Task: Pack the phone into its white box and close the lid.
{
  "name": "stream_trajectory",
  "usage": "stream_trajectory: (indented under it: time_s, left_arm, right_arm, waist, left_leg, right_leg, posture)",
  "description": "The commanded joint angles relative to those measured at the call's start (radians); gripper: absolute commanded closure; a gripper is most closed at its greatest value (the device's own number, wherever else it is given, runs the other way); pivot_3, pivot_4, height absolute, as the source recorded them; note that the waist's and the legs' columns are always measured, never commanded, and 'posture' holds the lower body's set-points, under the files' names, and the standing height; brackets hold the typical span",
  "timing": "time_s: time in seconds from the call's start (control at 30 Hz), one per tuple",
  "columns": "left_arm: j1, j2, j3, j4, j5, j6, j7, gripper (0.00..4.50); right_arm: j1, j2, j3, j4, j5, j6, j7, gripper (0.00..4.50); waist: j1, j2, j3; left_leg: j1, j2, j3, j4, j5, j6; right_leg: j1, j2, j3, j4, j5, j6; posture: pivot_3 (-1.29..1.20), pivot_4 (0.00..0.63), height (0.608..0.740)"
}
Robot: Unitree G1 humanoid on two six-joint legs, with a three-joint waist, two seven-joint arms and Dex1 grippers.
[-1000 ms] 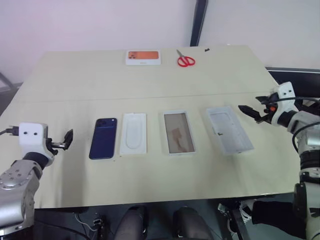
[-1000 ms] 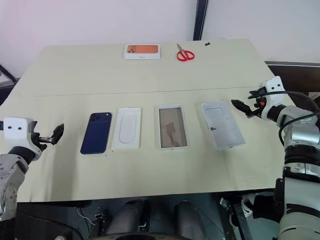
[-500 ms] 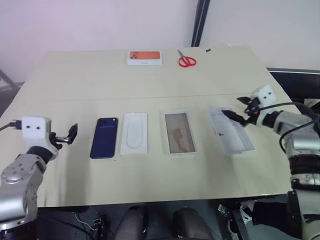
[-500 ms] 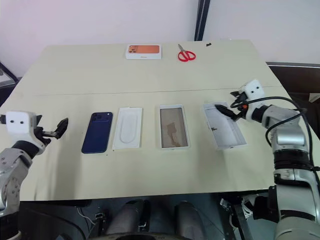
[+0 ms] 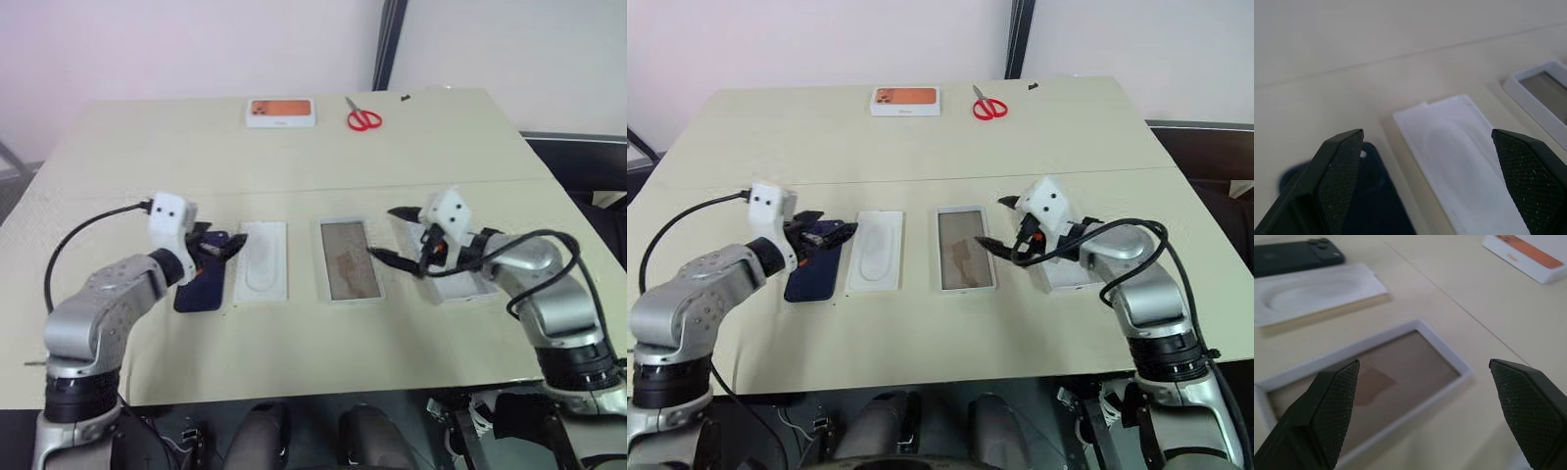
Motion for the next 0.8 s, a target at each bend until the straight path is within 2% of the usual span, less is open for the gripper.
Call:
stream_trajectory:
  time_s: [0.03, 0.23, 0.47, 0.67, 0.77, 0.8]
  left_arm:
    - [-0.075, -0.059, 0.059, -0.004, -0.064, 0.213, 0.087, 0.11]
    - [-0.183, -0.189, 0.13, -0.015, -0.055, 0.524, 0.19, 0.11]
    - [-0.168, -0.234, 0.133, 0.02, -0.103, 0.542, 0.291, 0.11]
    - [-0.151, -0.214, 0.126, 0.062, -0.2, 0.542, 0.362, 0.11]
    - [-0.149, -0.208, 0.132, 0.076, -0.243, 0.542, 0.397, 0.89]
    - [-0.147, -0.208, 0.136, 0.081, -0.252, 0.542, 0.411, 1.34]
  right_arm:
    - [0.002, 0.013, 0.02, -0.093, 0.03, 0.018, -0.004, 0.06]
    - [0.002, 0.029, 0.049, -0.096, 0.02, 0.017, -0.02, 0.06]
    - [-0.018, 0.026, 0.049, -0.082, 0.02, 0.009, -0.01, 0.06]
    - [-0.021, 0.015, 0.051, -0.1, 0.027, 0.019, 0.006, 0.06]
    - [-0.005, -0.002, 0.054, -0.116, 0.029, 0.024, 0.026, 0.0]
    - [0.0, -0.007, 0.055, -0.12, 0.029, 0.023, 0.03, 0.0]
  waist:
    - [0.001, 0.0, 0.0]
    - [0.004, -0.001, 0.0]
    - [0.002, -0.001, 0.0]
    - [0.004, -0.001, 0.0]
    - [0.004, -0.001, 0.0]
    - [0.004, -0.001, 0.0]
  left_leg:
    - [0.0, 0.0, 0.0, 0.0, 0.0, 0.0]
    - [0.0, 0.0, 0.0, 0.002, 0.0, 0.0]
    - [0.0, 0.0, 0.0, 0.002, 0.005, -0.008]
    - [0.0, 0.0, 0.0, 0.002, 0.005, -0.008]
    - [0.0, 0.0, 0.0, 0.002, 0.005, -0.008]
    - [0.0, 0.0, 0.0, 0.002, 0.005, -0.008]
  right_leg:
    - [0.0, 0.0, 0.0, 0.0, 0.0, 0.0]
    - [0.001, 0.0, 0.0, 0.001, 0.0, 0.0]
    - [0.0, 0.0, 0.0, 0.001, 0.0, 0.0]
    - [0.001, 0.0, 0.0, 0.001, 0.0, 0.0]
    - [0.001, 0.0, 0.0, 0.001, 0.0, 0.0]
    - [0.001, 0.0, 0.0, 0.001, 0.0, 0.0]
  posture:
    - [0.0, 0.15, 0.74]
    - [0.0, 0.15, 0.74]
    - [0.0, 0.15, 0.74]
    - [0.0, 0.15, 0.74]
    - [0.0, 0.15, 0.74]
    - [0.0, 0.15, 0.74]
